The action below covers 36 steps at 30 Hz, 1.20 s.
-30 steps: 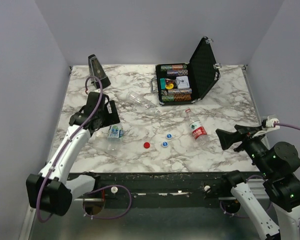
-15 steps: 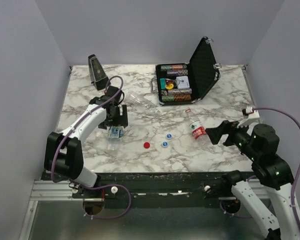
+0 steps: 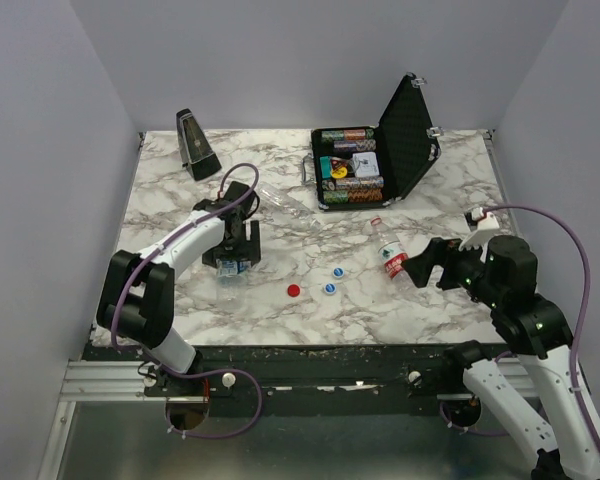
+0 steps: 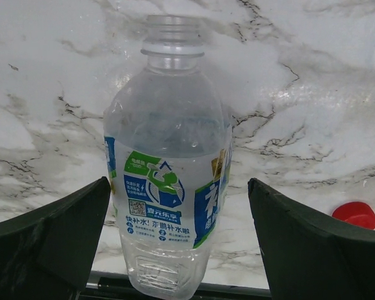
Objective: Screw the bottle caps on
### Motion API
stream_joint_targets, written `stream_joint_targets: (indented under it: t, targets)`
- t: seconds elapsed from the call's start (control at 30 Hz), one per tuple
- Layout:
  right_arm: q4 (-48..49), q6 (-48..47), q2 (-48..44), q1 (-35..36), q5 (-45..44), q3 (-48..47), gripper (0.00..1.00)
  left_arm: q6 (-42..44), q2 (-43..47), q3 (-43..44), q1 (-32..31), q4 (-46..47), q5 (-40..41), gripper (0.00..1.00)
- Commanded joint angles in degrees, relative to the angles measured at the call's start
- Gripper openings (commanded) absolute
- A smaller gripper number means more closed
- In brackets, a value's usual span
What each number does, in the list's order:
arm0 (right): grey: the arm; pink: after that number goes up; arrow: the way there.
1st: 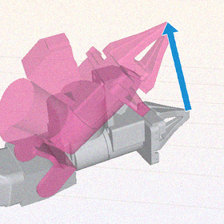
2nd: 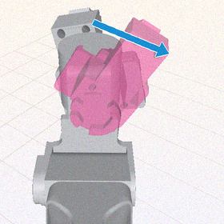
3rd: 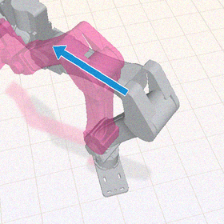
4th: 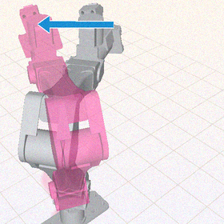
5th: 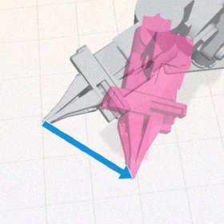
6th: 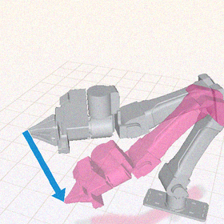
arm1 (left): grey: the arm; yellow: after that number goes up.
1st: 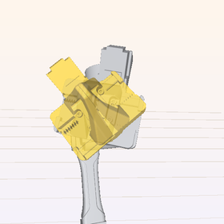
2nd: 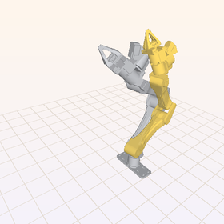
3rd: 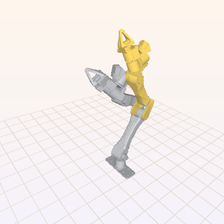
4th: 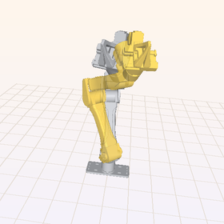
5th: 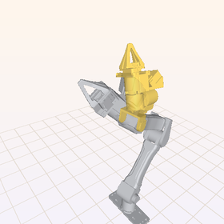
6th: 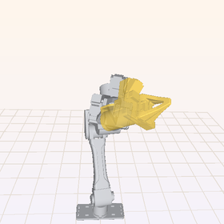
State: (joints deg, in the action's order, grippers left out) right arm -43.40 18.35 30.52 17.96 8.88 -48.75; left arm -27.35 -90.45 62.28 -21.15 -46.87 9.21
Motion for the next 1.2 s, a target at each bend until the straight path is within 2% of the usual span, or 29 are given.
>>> stream_joint_targets:
  t: [0.0, 0.4, 0.7, 0.93, 1.03, 1.17]
  targets:
    - [0.86, -1.3, 2.08, 0.33, 2.45, 0.76, 1.0, -2.35, 0.45, -2.42, -0.39, 2.13, 2.56, 0.99]
    - [1.47, -2.88, 6.92, 0.33, 5.53, 0.85, 1.0, -5.34, 3.62, -5.41, -0.39, 4.59, 2.57, 0.97]
    - [2.53, -2.71, 9.2, 0.33, 6.85, 0.94, 1.0, -6.57, 3.71, -8.05, -0.56, 7.14, 0.54, 0.92]
    - [3.58, -2.35, 10.78, 0.33, 9.39, 1.55, 1.0, -5.7, 5.28, -9.46, -0.65, 8.46, -0.51, 0.79]
    - [3.58, -2.18, 12.01, 0.33, 9.66, 1.2, 1.0, -3.59, 8.88, -10.51, -0.65, 11.53, -3.14, 0.64]
    - [4.11, -2.88, 13.24, 0.33, 10.36, 0.5, 1.0, 0.8, 16.26, -12.62, -0.65, 17.68, -9.11, 0.63]
